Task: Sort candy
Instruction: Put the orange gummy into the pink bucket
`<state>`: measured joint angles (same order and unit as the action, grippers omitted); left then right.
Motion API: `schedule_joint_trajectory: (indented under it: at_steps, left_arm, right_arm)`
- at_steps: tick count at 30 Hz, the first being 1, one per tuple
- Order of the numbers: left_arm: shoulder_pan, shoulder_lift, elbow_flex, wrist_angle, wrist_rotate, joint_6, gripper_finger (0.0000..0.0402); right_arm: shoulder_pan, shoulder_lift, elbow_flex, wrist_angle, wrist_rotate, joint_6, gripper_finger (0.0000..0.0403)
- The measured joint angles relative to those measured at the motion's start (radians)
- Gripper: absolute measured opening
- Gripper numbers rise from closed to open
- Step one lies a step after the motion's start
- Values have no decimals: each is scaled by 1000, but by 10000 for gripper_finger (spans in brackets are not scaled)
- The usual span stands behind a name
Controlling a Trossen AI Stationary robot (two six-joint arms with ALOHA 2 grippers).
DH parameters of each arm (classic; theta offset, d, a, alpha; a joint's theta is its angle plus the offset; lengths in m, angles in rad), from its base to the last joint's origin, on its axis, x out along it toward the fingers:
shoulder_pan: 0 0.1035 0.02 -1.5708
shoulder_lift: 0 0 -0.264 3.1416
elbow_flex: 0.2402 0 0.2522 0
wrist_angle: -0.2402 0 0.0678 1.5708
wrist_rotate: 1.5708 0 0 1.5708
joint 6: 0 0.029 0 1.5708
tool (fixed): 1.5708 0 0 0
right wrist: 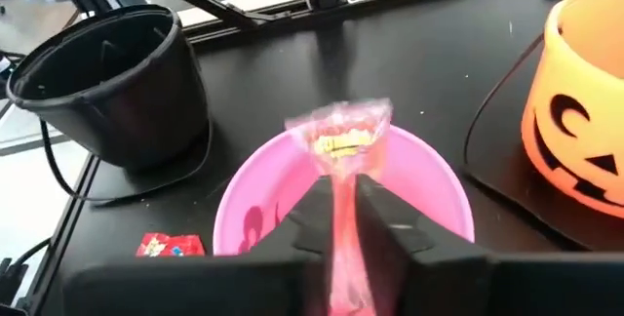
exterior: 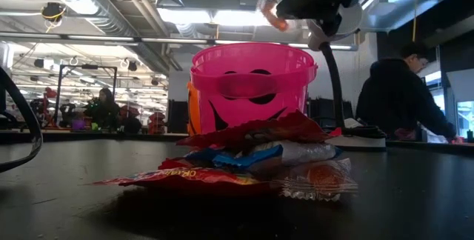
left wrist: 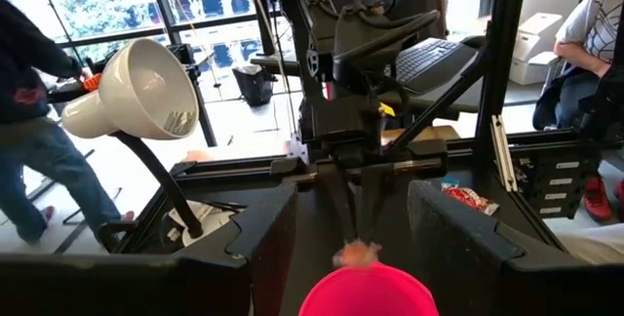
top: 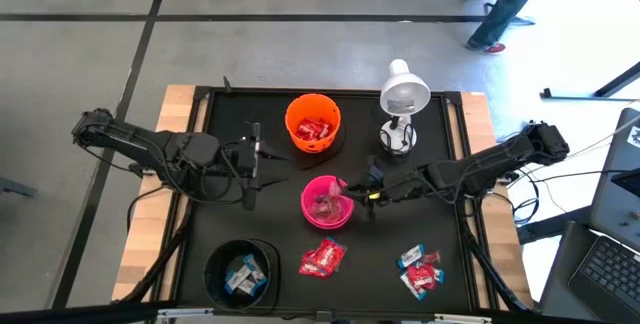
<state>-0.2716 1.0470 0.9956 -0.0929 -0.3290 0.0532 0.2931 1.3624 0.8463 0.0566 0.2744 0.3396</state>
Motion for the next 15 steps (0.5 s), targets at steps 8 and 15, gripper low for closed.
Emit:
schedule_joint_trajectory:
  at_steps: [8, 15]
  left_arm:
    - [0, 0, 0, -2, 0, 0, 186]
    - [0, 0, 0, -5, 0, 0, 186]
  right_arm:
    - [2, -56, 0, -12, -102, -7, 163]
    - [147, -152, 0, -299, -197, 118, 173]
